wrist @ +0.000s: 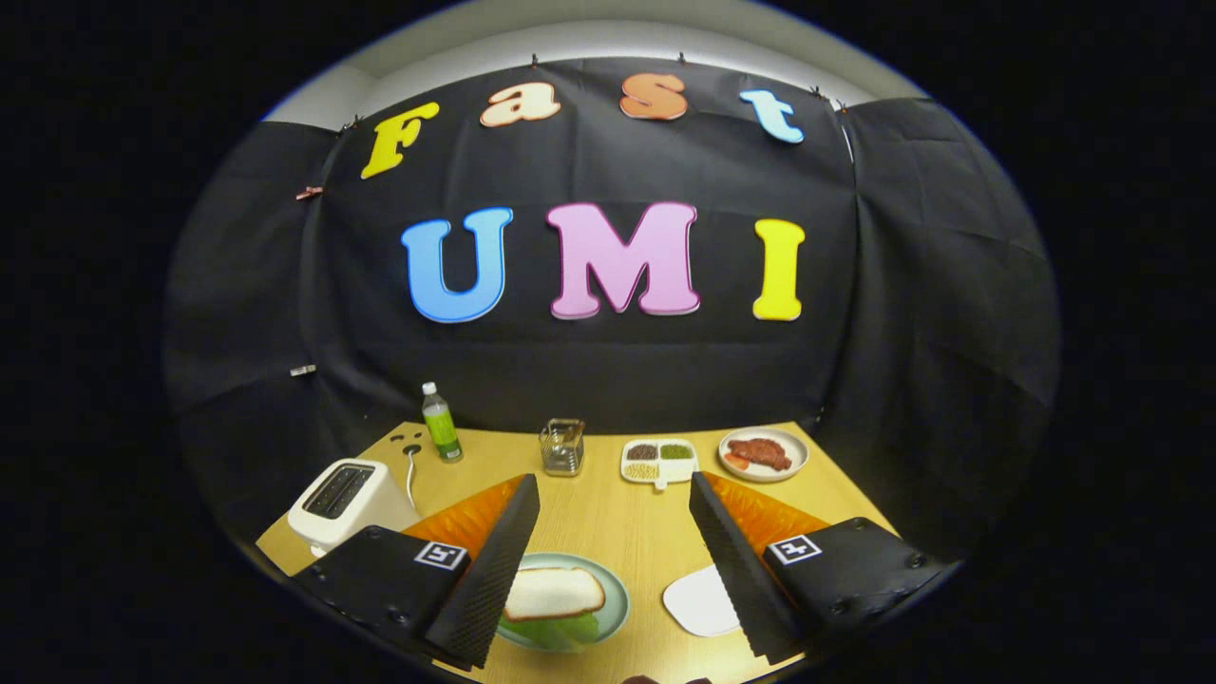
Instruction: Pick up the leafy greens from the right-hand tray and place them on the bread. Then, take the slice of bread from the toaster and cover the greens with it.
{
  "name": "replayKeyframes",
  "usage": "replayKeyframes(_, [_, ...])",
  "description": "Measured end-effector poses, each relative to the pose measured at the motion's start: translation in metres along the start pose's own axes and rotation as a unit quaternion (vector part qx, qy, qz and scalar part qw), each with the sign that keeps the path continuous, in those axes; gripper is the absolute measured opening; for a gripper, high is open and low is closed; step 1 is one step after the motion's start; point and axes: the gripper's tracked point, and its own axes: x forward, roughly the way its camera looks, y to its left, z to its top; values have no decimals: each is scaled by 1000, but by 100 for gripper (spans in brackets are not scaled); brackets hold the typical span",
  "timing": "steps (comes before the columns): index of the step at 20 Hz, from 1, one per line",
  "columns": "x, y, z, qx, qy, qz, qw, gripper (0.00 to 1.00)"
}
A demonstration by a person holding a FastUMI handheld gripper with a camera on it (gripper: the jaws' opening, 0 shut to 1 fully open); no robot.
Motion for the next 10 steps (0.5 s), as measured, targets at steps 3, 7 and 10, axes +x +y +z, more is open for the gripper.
replayKeyframes(3, [-23,-12,34,2,-52,-20,998,99])
replayKeyframes(7, [-51,-26,62,-17,-91,-50,994,98])
replayKeyframes(10, [-63,-23,66,-33,-96,-58,993,98])
